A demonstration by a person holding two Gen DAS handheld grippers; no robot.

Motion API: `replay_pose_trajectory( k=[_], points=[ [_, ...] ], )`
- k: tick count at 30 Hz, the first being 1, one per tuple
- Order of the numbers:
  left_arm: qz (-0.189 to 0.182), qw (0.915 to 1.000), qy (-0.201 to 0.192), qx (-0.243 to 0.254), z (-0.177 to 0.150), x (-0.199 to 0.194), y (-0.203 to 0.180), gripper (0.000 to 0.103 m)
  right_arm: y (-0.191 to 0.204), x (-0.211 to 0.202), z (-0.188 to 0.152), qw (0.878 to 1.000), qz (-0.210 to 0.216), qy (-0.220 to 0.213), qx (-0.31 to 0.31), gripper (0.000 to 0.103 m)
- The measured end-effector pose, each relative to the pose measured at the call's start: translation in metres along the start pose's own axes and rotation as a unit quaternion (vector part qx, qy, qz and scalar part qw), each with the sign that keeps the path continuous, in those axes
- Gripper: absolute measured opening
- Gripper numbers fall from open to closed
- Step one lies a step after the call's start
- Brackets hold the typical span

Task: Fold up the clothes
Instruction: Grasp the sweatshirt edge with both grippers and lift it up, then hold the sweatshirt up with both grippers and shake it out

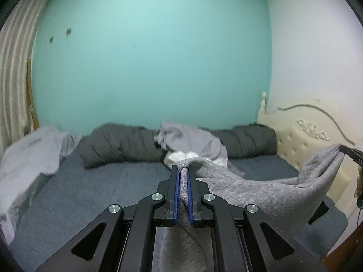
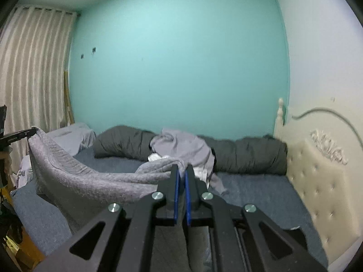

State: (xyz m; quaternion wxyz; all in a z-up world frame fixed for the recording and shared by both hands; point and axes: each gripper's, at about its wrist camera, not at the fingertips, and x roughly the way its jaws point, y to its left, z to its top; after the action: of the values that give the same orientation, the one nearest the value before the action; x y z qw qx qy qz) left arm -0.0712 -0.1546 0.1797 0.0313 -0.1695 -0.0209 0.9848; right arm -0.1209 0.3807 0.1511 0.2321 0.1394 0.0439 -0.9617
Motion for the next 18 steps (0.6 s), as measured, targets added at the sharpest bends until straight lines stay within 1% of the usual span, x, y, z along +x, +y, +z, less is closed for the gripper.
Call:
replay_pose_trajectory(
  k=[3,10,14,18],
  points=[
    [0.003,0.9997,-0.022,0.007,0.02,-0.029,-0.002,0.006,0.007,-0.023,0.017,1.0,0.0,-0.019,-0.007,0.004],
    [0.01,0.9981,-0.058,0.019,0.047,-0.081,-0.004,0.006,0.022,-0.061,0.038,0.999,0.008,-0.047,-0.022,0.004],
    [0.013,0.9974,-0.068,0.022,0.057,-0.101,-0.003,0.006,0.026,-0.07,0.042,0.998,0.015,-0.052,-0.03,0.004],
    [0.015,0.9974,-0.065,0.028,0.058,-0.105,-0.004,0.006,0.021,-0.064,0.034,0.999,0.022,-0.043,-0.021,0.004]
  ],
)
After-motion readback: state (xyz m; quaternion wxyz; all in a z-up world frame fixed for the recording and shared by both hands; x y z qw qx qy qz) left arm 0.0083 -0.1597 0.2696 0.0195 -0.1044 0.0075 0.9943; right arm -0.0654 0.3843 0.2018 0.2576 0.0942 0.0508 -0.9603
